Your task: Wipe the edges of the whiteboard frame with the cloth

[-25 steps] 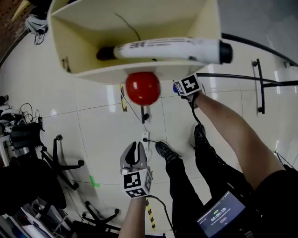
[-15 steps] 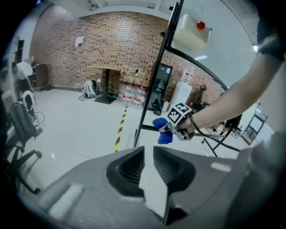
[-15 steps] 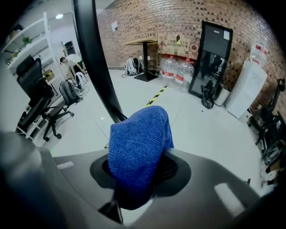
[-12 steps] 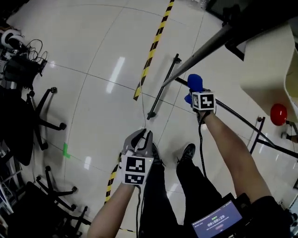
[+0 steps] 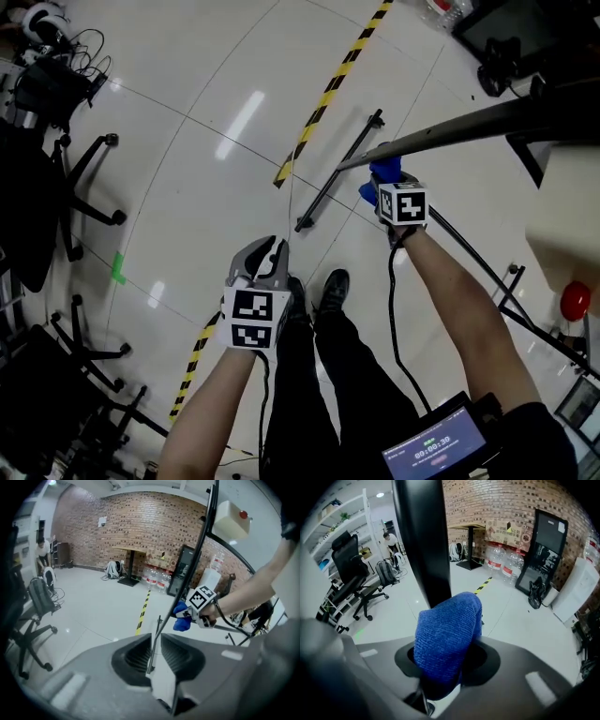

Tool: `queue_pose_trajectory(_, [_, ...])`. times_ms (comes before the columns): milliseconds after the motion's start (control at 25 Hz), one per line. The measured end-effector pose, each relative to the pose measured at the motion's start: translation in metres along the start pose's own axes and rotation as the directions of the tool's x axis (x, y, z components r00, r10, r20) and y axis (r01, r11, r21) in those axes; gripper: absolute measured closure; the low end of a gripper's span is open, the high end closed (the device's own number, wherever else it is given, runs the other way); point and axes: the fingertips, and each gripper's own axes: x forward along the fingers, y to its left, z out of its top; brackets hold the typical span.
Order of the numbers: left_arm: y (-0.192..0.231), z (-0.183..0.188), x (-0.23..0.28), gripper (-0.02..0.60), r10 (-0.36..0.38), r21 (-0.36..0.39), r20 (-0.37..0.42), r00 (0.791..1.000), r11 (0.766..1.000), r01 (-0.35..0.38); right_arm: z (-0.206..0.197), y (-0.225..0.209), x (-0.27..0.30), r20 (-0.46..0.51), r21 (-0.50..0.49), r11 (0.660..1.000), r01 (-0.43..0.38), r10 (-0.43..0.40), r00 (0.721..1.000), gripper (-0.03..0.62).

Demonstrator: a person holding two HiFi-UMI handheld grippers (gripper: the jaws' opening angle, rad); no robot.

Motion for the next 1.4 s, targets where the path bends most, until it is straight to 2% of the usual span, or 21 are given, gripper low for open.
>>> queue_pose_trajectory(120, [-0.003, 0.006, 0.01, 0.518, 0.012, -0.004, 0.0, 1.0, 1.0, -0.012, 0.007, 0.013, -0.008, 0.028, -0.044, 0.999, -0.029, 0.03, 0.999, 0.45])
queue_pose_trajectory(240, [-0.015, 0.021, 0.015, 0.52, 0.01, -0.025, 0.009, 1.0, 1.0, -0.01, 0.01, 0.04, -0.026, 0.063, -0.009, 0.992, -0.129, 0.129, 0.99, 0.45])
queue_pose_trajectory(360, [-0.031, 0.042, 0.012, 0.518, -0.027, -0.046, 0.021, 0.999, 0.999, 0.028, 0.026, 0.069, -0.053, 0.147, 0.061, 0.966, -0.253, 0.242, 0.959, 0.45])
queue_pose_trajectory(440, [-0.032, 0.055, 0.013, 0.518, -0.056, -0.066, 0.027, 0.998, 0.996, 0.058, 0.046, 0.082, -0.068, 0.214, 0.067, 0.959, -0.277, 0.257, 0.942, 0.45])
queue_pose_trajectory(520, [-0.031, 0.068, 0.016, 0.513, -0.099, -0.136, 0.025, 0.995, 0.985, 0.102, 0.063, 0.093, -0.081, 0.277, 0.011, 0.959, -0.284, 0.27, 0.922, 0.45])
queue_pose_trajectory(560, [-0.031, 0.075, 0.019, 0.483, -0.136, -0.19, 0.025, 0.99, 0.972, 0.138, 0.069, 0.099, -0.089, 0.306, -0.044, 0.956, -0.289, 0.288, 0.907, 0.45])
queue_pose_trajectory(640, [-0.038, 0.089, 0.028, 0.319, -0.257, -0.286, 0.036, 0.966, 0.923, 0.256, 0.078, 0.114, -0.106, 0.356, -0.191, 0.938, -0.288, 0.34, 0.871, 0.45])
queue_pose_trajectory(680, [-0.043, 0.096, 0.033, 0.244, -0.333, -0.312, 0.041, 0.942, 0.892, 0.328, 0.082, 0.123, -0.116, 0.376, -0.279, 0.92, -0.275, 0.368, 0.851, 0.448])
queue_pose_trajectory(720, [-0.048, 0.103, 0.038, 0.206, -0.405, -0.322, 0.043, 0.913, 0.86, 0.397, 0.086, 0.134, -0.126, 0.393, -0.373, 0.894, -0.25, 0.396, 0.83, 0.45])
queue_pose_trajectory(800, [-0.052, 0.114, 0.048, 0.17, -0.529, -0.334, 0.033, 0.848, 0.794, 0.508, 0.091, 0.154, -0.145, 0.406, -0.561, 0.811, -0.17, 0.448, 0.797, 0.448])
queue_pose_trajectory(840, [-0.053, 0.116, 0.05, 0.169, -0.59, -0.348, 0.026, 0.807, 0.751, 0.561, 0.089, 0.164, -0.154, 0.399, -0.642, 0.756, -0.127, 0.471, 0.787, 0.45])
queue_pose_trajectory(880, [-0.057, 0.116, 0.049, 0.169, -0.661, -0.368, 0.021, 0.75, 0.692, 0.621, 0.086, 0.173, -0.163, 0.388, -0.709, 0.699, -0.09, 0.494, 0.778, 0.45])
queue_pose_trajectory(960, [-0.071, 0.109, 0.036, 0.169, -0.803, -0.401, 0.012, 0.596, 0.542, 0.738, 0.079, 0.189, -0.179, 0.377, -0.798, 0.602, -0.035, 0.542, 0.751, 0.45])
queue_pose_trajectory(1000, [-0.079, 0.104, 0.027, 0.169, -0.852, -0.401, 0.002, 0.524, 0.48, 0.78, 0.077, 0.196, -0.188, 0.377, -0.825, 0.565, -0.014, 0.569, 0.731, 0.45])
queue_pose_trajectory(1040, [-0.088, 0.1, 0.02, 0.167, -0.883, -0.388, -0.011, 0.469, 0.436, 0.812, 0.075, 0.203, -0.196, 0.379, -0.844, 0.536, 0.002, 0.593, 0.71, 0.45])
queue_pose_trajectory(1080, [-0.097, 0.1, 0.014, 0.151, -0.903, -0.368, -0.015, 0.429, 0.404, 0.838, 0.075, 0.209, -0.204, 0.382, -0.855, 0.518, 0.013, 0.612, 0.693, 0.448])
queue_pose_trajectory(1160, [-0.115, 0.107, 0.007, 0.14, -0.923, -0.335, 0.007, 0.385, 0.36, 0.871, 0.078, 0.215, -0.214, 0.397, -0.854, 0.519, 0.023, 0.623, 0.674, 0.436])
queue_pose_trajectory(1200, [-0.124, 0.111, 0.008, 0.165, -0.924, -0.317, 0.022, 0.383, 0.356, 0.879, 0.081, 0.215, -0.215, 0.407, -0.845, 0.534, 0.021, 0.617, 0.673, 0.414])
queue_pose_trajectory(1240, [-0.131, 0.115, 0.011, 0.241, -0.917, -0.296, 0.036, 0.398, 0.371, 0.88, 0.084, 0.213, -0.215, 0.416, -0.833, 0.553, 0.015, 0.608, 0.677, 0.378])
queue_pose_trajectory(1320, [-0.135, 0.121, 0.023, 0.349, -0.887, -0.272, 0.068, 0.457, 0.424, 0.864, 0.089, 0.206, -0.209, 0.427, -0.807, 0.591, 0.004, 0.579, 0.694, 0.287])
queue_pose_trajectory(1400, [-0.128, 0.122, 0.037, 0.379, -0.848, -0.281, 0.097, 0.52, 0.478, 0.832, 0.09, 0.194, -0.202, 0.431, -0.784, 0.621, 0.0, 0.544, 0.72, 0.258])
